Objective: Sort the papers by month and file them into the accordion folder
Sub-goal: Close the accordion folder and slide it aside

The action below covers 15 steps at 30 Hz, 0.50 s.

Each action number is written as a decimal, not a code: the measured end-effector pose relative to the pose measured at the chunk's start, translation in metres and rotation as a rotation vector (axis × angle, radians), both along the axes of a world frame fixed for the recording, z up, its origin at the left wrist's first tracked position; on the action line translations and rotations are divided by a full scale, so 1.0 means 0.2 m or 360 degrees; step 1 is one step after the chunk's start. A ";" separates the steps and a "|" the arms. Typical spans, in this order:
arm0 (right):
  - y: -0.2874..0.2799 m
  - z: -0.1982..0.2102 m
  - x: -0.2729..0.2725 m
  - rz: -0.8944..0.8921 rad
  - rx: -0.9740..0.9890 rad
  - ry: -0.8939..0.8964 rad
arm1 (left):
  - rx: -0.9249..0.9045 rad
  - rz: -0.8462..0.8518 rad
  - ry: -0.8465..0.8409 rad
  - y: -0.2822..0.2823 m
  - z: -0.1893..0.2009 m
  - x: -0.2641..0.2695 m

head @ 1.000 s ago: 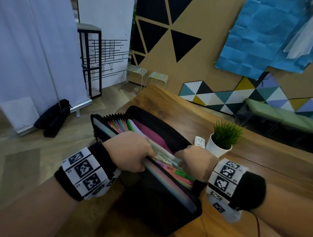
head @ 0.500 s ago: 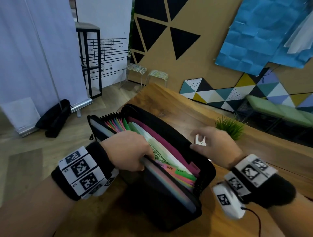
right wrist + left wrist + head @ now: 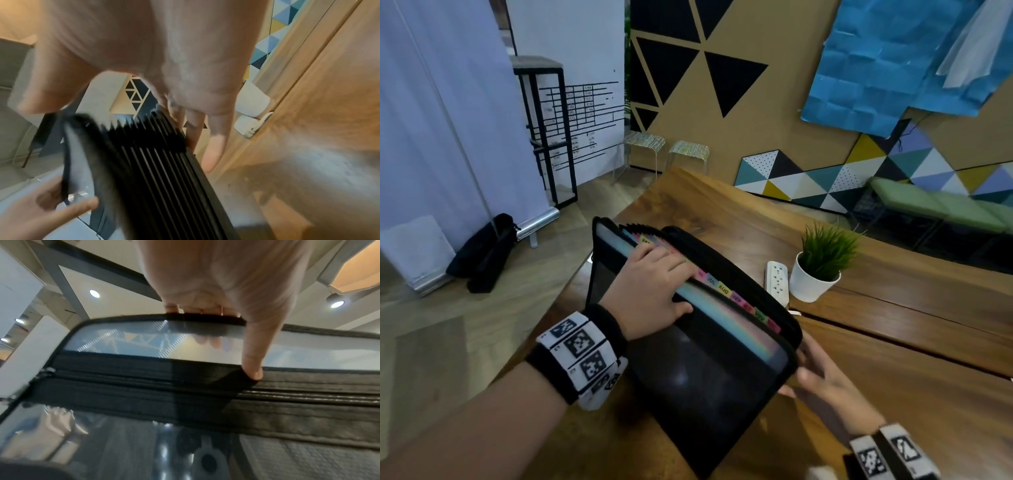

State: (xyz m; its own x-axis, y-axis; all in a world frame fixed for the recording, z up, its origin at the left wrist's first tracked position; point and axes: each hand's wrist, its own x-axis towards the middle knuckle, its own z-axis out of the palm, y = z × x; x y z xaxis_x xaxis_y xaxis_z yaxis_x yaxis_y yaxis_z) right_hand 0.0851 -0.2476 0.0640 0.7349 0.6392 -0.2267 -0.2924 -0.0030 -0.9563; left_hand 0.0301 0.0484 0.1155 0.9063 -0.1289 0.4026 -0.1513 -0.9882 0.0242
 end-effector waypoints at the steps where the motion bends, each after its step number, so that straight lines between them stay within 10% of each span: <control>1: 0.00 -0.05 -0.02 -0.0048 -0.0001 0.0005 | -0.0021 0.0022 -0.0008 -0.03 -0.01 0.02; 8: -0.01 -0.27 0.02 -0.0558 -0.0348 -0.0019 | -0.0051 0.0335 0.0312 -0.29 -0.18 0.15; 15: -0.14 -0.52 -0.11 -0.0341 -0.0921 0.0580 | -0.0518 0.1076 0.1733 -0.28 -0.58 0.09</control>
State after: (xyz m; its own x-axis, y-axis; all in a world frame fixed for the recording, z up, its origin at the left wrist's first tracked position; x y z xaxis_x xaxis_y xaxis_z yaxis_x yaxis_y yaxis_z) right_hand 0.0637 -0.2756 -0.0399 0.6439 0.1924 -0.7405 -0.6438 -0.3868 -0.6603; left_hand 0.0487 -0.0080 -0.0010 0.6311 0.4366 -0.6412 0.6136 -0.7867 0.0682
